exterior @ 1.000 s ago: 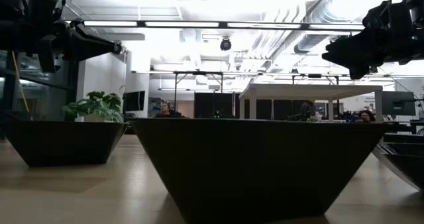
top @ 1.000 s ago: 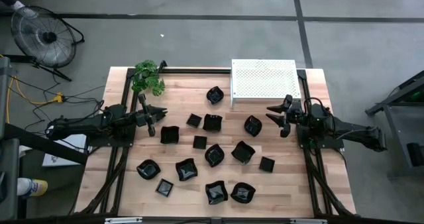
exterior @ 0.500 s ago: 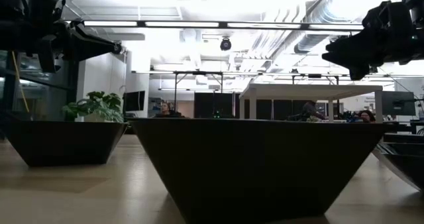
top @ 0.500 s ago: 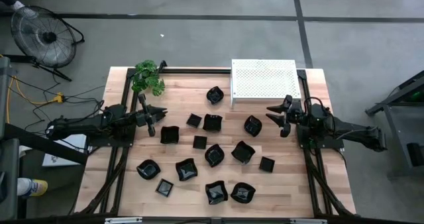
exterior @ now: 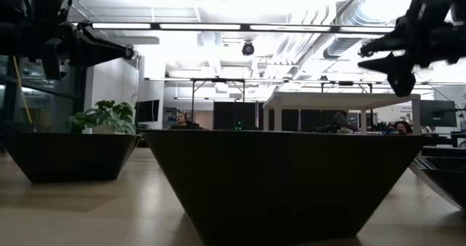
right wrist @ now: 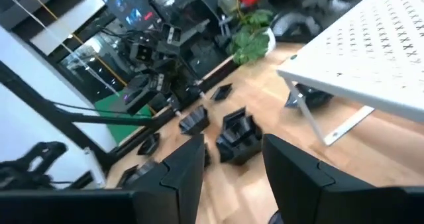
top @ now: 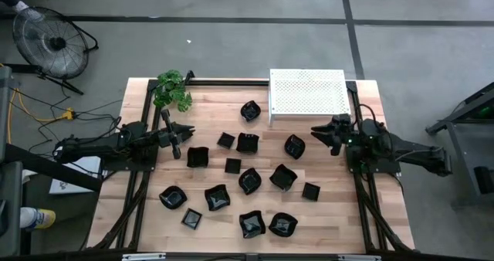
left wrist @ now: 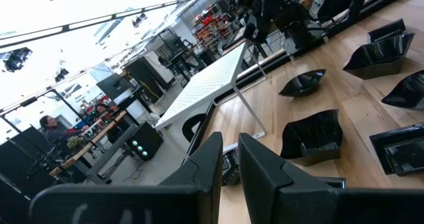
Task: Pick & Place Mini shaped plates
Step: Put the leaf-shaped plate on the shelf
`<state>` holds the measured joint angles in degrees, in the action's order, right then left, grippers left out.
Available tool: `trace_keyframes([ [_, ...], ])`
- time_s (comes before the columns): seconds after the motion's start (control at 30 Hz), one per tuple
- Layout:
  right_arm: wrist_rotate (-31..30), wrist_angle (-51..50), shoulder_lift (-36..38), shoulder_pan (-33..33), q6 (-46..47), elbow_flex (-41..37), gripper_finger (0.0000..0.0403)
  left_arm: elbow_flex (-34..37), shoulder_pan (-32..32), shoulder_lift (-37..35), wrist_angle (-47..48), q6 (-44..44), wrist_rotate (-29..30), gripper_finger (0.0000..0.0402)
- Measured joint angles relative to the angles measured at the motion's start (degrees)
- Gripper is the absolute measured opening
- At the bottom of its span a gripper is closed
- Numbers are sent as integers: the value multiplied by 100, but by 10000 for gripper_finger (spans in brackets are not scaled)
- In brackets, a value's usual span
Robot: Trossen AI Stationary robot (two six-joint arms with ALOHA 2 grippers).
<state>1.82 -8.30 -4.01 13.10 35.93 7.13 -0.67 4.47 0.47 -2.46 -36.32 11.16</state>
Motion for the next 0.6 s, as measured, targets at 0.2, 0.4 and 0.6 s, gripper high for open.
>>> trace_keyframes([
  [0.2,-173,-1346,-944,0,244,1098,149,0,2,0,0,0,0,46],
  [0.4,-248,-2339,-2312,0,1305,2146,149,0,0,0,1,0,-1,46],
  [0.6,-79,-2585,-3532,0,2483,2784,149,0,2,0,0,0,-2,46],
])
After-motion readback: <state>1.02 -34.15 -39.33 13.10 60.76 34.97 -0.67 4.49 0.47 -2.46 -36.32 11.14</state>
